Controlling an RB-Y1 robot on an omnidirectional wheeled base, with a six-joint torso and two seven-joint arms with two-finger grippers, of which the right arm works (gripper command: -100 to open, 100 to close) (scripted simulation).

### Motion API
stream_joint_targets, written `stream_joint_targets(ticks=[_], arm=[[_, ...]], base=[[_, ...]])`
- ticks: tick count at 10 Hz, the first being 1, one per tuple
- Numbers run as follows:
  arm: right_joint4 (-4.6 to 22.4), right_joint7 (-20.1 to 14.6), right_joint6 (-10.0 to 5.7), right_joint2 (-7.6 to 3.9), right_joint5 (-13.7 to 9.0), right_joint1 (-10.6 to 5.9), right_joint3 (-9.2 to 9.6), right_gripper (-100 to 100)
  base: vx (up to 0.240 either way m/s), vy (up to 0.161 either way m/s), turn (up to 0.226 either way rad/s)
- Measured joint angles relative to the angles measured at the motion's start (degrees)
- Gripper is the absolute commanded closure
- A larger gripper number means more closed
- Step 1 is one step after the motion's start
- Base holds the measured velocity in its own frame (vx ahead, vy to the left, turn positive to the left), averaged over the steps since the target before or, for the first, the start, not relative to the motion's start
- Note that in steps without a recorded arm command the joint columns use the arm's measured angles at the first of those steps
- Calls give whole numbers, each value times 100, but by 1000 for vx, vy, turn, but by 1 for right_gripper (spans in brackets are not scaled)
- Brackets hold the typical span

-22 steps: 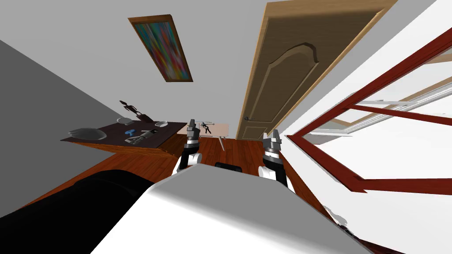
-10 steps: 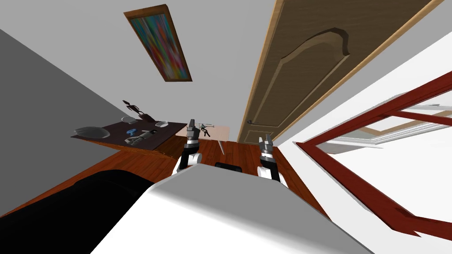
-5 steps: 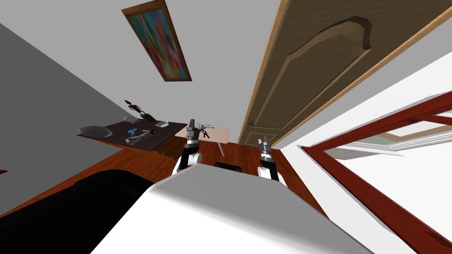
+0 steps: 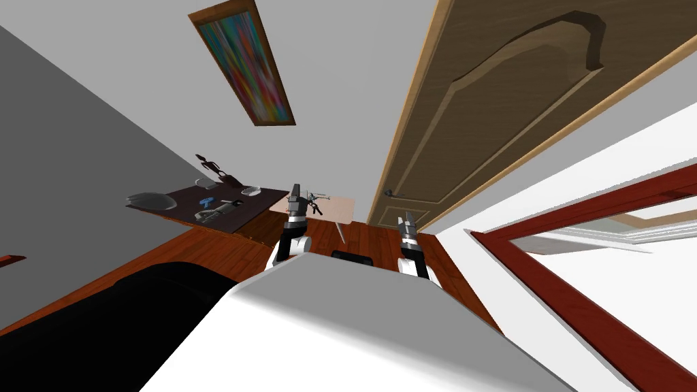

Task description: Pull the door open

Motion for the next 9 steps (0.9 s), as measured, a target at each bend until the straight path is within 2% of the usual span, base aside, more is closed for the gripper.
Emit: stream_joint_targets(ticks=[2,4,7,9], arm=[[242,-20,-75,-59,-21,-75,-44,-100],[605,-38,-149,-130,-45,-216,-103,-100],[1025,-54,-248,-215,-69,-303,-161,-100],[1364,-44,-325,-244,-78,-421,-201,-100]], base=[[66,-24,45],[101,-33,67],[98,-36,63],[90,-41,64]])
